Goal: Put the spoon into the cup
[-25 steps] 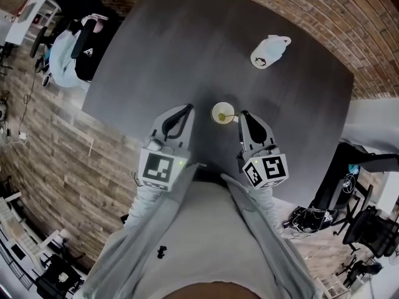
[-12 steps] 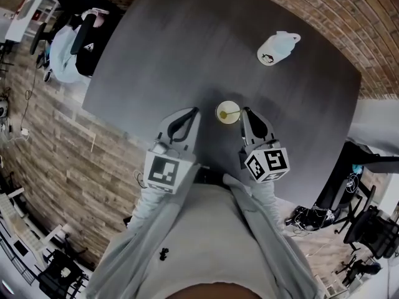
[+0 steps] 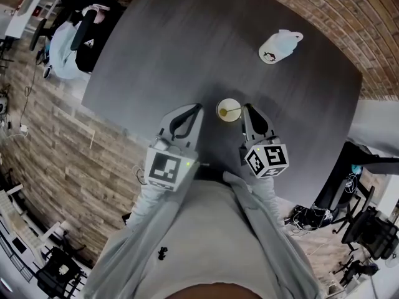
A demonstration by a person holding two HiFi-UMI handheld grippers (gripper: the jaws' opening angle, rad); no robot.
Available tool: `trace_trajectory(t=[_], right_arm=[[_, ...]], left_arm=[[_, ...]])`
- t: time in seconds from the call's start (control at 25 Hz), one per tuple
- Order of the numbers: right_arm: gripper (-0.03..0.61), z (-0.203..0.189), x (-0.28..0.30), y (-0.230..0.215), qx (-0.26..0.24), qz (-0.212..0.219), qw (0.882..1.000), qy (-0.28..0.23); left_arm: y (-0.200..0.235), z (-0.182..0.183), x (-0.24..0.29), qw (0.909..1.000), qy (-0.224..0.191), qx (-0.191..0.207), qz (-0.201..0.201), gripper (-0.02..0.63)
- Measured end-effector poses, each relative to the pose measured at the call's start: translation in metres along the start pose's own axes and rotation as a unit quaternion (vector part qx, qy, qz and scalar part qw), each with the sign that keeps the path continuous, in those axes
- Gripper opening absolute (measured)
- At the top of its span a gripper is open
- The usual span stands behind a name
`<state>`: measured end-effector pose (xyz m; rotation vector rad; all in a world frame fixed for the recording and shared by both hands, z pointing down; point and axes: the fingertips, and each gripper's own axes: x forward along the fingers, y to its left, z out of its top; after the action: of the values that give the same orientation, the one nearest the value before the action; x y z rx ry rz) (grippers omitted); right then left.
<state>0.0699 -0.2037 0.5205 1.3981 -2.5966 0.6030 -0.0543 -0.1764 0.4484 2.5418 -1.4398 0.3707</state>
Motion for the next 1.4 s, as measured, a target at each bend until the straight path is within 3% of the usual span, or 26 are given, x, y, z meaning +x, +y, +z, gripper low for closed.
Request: trace_trajectory(t=[0.4,0.48,0.64,1.04,1.4], right_arm=[[0.027,-0.015,0.009,-0.007,0.009,-0.012,0.999,0.031],[0.102,-0.021,0.011,-0.007,0.013,-0.008,0.999,0.044],[0.110,-0.028,0.014,-0.005,0.007,-0.004,0.998,0.061],[0.132,-0.026,0.014,-0.006,0.003,-0.007,0.998,0.059],[0.159,-0.005,-0.001,-0.008,-0.009,-0.015,1.000,0.026]], left_arm=[[0.006,0.000,-0.001,1.0000,-0.002,0.008,0.000,0.020],[0.006,0.000,0.000,1.0000,-0.002,0.006,0.000,0.020],[0.006,0.003,0.002,1.0000,-0.003,0.003,-0.001,0.020],[0.007,0.007,0.002,0.9999,-0.007,0.009,-0.005,0.020],[0.004,0.016,0.000,0.9996,-0.020,0.019,-0.008,0.020]])
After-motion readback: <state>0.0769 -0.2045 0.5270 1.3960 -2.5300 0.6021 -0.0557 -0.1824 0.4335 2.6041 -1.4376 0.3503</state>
